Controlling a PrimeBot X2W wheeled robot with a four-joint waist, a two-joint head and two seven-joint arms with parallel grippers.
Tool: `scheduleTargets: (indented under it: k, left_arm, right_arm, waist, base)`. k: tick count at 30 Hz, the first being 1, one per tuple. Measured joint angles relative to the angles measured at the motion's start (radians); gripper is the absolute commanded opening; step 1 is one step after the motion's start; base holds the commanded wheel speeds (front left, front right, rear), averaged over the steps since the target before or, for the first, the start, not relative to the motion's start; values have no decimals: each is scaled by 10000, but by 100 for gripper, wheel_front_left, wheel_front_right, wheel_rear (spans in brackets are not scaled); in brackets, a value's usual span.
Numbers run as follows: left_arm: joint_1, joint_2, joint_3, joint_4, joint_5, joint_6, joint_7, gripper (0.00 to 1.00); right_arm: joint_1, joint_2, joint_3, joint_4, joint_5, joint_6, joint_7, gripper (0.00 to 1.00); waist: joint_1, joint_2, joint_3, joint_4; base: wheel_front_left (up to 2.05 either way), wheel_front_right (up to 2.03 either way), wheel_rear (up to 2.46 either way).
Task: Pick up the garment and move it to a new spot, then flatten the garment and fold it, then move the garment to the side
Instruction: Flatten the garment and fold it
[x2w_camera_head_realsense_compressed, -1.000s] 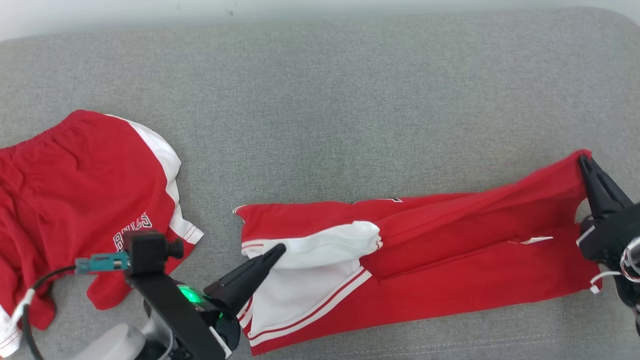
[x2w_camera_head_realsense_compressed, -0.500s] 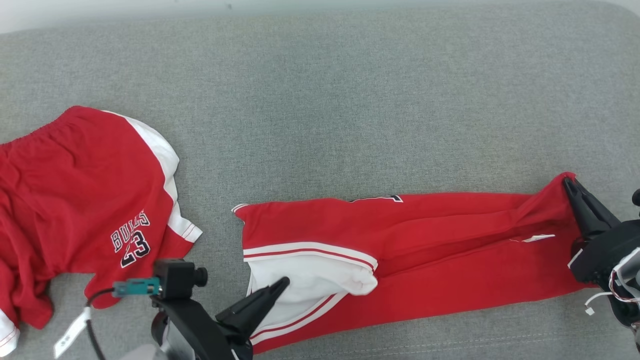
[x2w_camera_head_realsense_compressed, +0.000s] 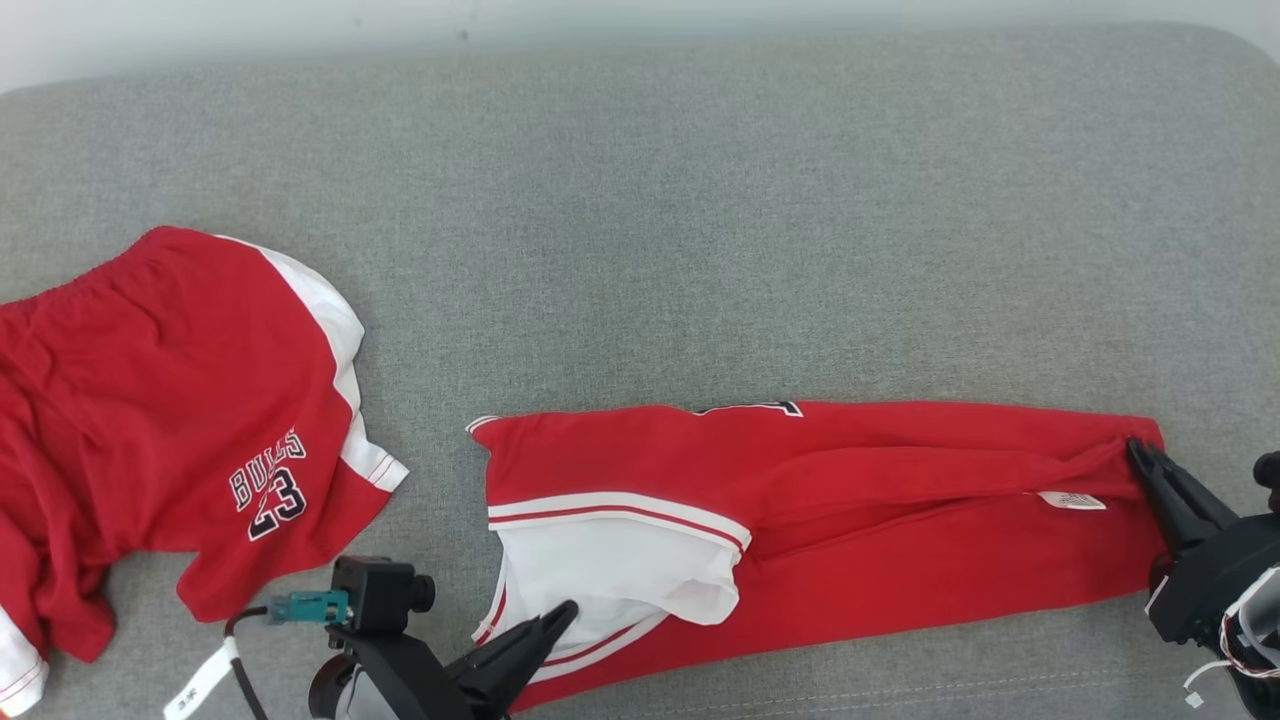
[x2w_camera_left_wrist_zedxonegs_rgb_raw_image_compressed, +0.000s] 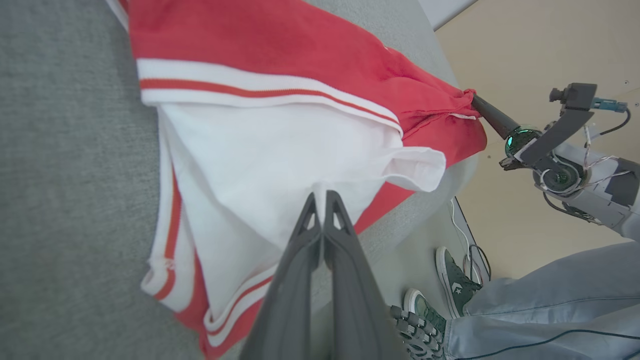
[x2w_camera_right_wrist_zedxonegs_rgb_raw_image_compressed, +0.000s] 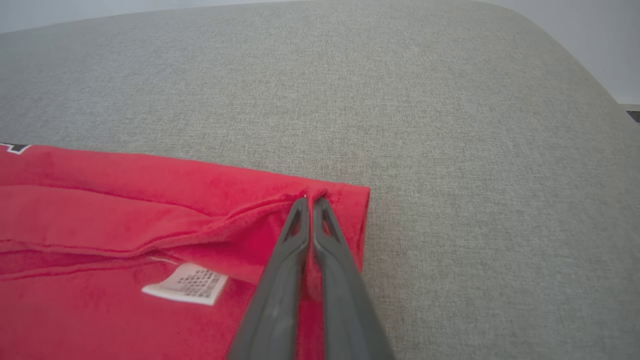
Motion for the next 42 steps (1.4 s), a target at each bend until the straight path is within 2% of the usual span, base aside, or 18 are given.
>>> scheduleTargets:
  k: [1, 2, 11, 20, 28, 36, 38, 42]
  left_arm:
    - [0, -2, -40, 8, 0, 0, -12, 80]
    - [0, -6, -82, 15, 2, 0, -23, 100]
    - [7, 27, -221, 29, 0, 0, -410, 100]
    - [12, 165, 27, 0, 270, 0, -1406, 100]
    - [294, 109, 545, 178, 575, 35, -2213, 100]
    - [661, -215, 1457, 171, 690, 606, -2383, 100]
    - [707, -259, 1555, 153, 721, 671, -2383, 100]
    - [909, -410, 1958, 109, 1022, 1060, -2383, 100]
  right_arm:
    - [14, 8, -10, 0, 0, 0, 0, 87]
    - [30, 6, -23, 17, 0, 0, 0, 100]
    - [351, -59, -263, 165, -12, 0, 0, 100]
    - [788, 21, -1147, -295, 127, 0, 0, 100]
    - [1205, 387, -2351, -865, 449, 0, 0, 100]
    - [1963, 1279, -3557, -1333, 721, -127, -2, 100]
    - [2052, 1360, -3741, -1336, 744, -221, 0, 100]
    - [2356, 1618, -4389, -1400, 800, -617, -4, 100]
  waist:
    - [1, 0, -21, -8]
    - [0, -1, -39, -15]
    - [0, 0, -255, -7]
    - [0, 0, -613, 4]
    - [-1, -1, -895, -75]
    - [0, -1, -969, -126]
    - [-1, -1, -972, -127]
    - [-1, -1, -977, -124]
  base:
    - [0, 0, 0]
    - [0, 0, 0]
    - [0, 0, 0]
    - [0, 0, 0]
    - [0, 0, 0]
    - [0, 0, 0]
    - [0, 0, 0]
    - [0, 0, 0]
